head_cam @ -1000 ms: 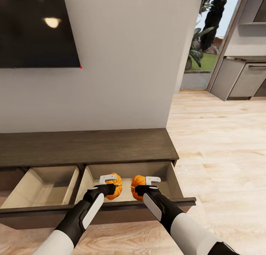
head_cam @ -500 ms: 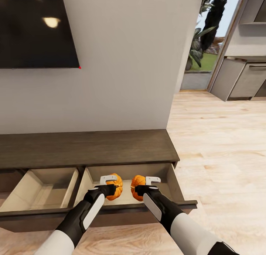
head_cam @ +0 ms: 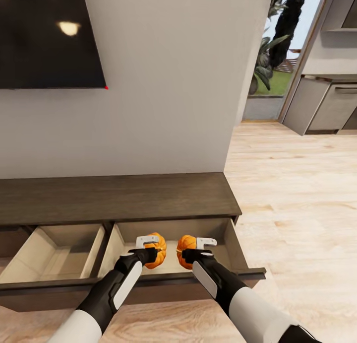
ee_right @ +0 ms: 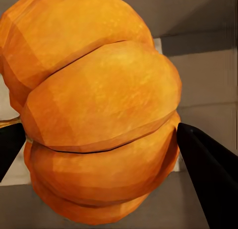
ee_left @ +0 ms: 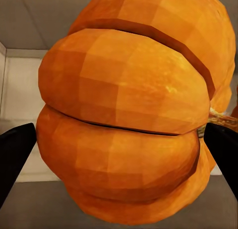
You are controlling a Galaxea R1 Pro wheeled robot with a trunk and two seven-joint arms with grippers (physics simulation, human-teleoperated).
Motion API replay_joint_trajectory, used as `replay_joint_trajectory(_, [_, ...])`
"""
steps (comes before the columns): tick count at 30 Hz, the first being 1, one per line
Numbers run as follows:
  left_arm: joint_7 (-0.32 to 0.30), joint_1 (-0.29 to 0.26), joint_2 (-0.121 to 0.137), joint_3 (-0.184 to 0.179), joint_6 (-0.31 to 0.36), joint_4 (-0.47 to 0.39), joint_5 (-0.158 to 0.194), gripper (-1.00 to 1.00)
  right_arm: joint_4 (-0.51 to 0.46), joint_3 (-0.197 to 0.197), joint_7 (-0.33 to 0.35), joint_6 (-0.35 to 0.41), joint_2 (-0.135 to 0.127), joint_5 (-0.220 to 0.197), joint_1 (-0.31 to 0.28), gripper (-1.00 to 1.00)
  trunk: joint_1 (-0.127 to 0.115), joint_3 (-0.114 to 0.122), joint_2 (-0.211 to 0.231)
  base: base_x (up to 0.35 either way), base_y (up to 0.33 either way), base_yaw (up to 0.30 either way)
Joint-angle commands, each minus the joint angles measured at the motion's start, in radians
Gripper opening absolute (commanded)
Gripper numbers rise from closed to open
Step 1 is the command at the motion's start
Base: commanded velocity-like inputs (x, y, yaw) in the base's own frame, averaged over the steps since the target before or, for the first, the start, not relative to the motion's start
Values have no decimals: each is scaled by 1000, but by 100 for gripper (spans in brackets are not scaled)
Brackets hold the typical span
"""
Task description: Place each of the two pumpkins and all three candles from the living room inside a cabinet in the living room (use any cabinet), then make sure every cabinet is closed, and position the cauldron so it is next to a table in the living room.
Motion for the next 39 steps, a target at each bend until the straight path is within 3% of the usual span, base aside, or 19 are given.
replay_joint_trajectory(1, [10,-1,0,-2,1,-1,10,-100,9,5,-7,-9,0,-5,-1,-100,4,-4,-8,0,0,0])
replay_joint_trajectory(8, [11,0,-1,-3,-38,2,8,-100,43,5,-6,-78,0,4,-1,-100,31,-26,-57,0,0,0])
replay_joint_trajectory(24, [13,0,-1,-4,-53,3,6,-100,47,6,-6,-105,0,8,-1,-100,31,-26,-57,1,0,0])
replay_joint_trajectory(31, [96,0,-5,-4,-56,4,10,-100,47,5,-7,-105,0,7,-1,-100,31,-26,-57,43,0,0])
replay_joint_trajectory(39, [103,0,-20,-5,-57,4,6,-100,47,5,-7,-104,0,5,-1,-100,31,-26,-57,1,0,0])
